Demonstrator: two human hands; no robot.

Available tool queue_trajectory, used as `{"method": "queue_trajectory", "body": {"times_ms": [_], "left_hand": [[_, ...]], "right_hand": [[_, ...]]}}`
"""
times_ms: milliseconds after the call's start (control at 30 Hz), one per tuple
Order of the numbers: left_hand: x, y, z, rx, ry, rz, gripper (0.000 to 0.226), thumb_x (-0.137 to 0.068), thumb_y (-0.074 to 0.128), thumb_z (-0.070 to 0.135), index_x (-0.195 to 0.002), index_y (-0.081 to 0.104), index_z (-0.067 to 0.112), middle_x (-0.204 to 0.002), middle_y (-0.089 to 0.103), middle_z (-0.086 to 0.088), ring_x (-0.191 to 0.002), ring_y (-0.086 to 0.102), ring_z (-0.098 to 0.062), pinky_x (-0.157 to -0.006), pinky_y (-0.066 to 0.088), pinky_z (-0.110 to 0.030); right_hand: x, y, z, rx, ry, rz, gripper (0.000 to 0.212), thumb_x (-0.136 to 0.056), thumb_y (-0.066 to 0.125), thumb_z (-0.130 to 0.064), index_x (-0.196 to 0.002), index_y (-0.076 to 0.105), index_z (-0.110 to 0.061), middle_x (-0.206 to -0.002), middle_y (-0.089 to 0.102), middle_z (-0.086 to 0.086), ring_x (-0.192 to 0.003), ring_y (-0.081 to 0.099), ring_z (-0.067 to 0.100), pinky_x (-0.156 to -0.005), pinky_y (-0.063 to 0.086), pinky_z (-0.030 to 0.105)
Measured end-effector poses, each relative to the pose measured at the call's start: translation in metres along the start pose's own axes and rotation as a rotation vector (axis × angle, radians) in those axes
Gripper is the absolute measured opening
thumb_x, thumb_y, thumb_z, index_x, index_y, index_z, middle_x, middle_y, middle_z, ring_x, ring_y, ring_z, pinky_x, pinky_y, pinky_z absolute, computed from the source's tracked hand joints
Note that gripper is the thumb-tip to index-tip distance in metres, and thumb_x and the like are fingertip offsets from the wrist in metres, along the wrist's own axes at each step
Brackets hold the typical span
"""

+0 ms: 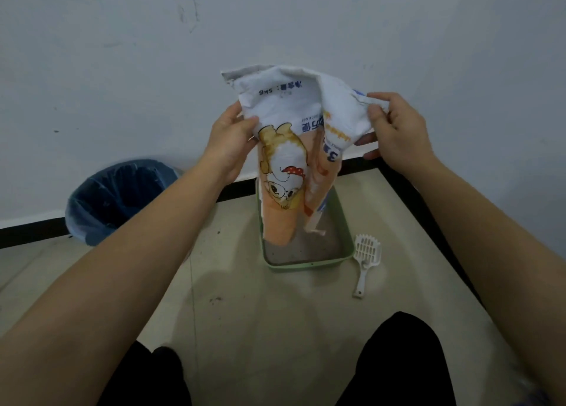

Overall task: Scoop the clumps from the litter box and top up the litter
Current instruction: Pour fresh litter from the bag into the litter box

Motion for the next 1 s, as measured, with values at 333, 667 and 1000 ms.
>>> {"method": "queue_trajectory", "body": {"times_ms": [333, 667, 1000], "left_hand": [[0.002, -0.024, -0.078, -0.301, -0.251, 0.269, 0.072, -0.092, 0.053, 0.005, -0.153, 0.019, 0.021, -0.158, 0.023, -0.009, -0.141, 0.03, -0.028, -0.113, 0.032, -0.046], [0.017, 0.03, -0.132, -0.842, 0.065, 0.03, 0.098, -0.069, 0.075, 0.061, -0.149, 0.026, 0.032, -0.156, 0.023, -0.007, -0.144, 0.018, -0.027, -0.115, 0.025, -0.046], [-0.008, 0.081, -0.1, -1.136, 0.707, 0.275, 0.029, -0.079, 0.078, 0.032, -0.105, 0.073, 0.02, -0.088, 0.06, -0.006, -0.081, 0.054, -0.027, -0.062, 0.037, -0.031]], "right_hand": [[0.018, -0.003, 0.006, -0.268, 0.111, 0.174, 0.026, -0.104, 0.044, -0.024, -0.127, 0.055, -0.018, -0.111, 0.066, 0.008, -0.08, 0.073, 0.022, -0.059, 0.061, 0.039], [0.034, 0.0, 0.019, -0.232, 0.114, 0.174, 0.027, -0.105, 0.043, -0.026, -0.128, 0.054, -0.02, -0.107, 0.067, 0.01, -0.077, 0.073, 0.029, -0.058, 0.06, 0.041], [0.028, -0.001, 0.026, -0.352, 0.169, 0.171, 0.026, -0.107, 0.039, -0.021, -0.128, 0.053, -0.015, -0.11, 0.067, 0.009, -0.078, 0.073, 0.026, -0.059, 0.061, 0.041]]}}
Point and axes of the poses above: each hand's wrist, its own x-axis away from the middle knuckle, its own y-axis out of the palm, z = x × y, the point moved 3 cm from there along -x, towards the middle knuckle
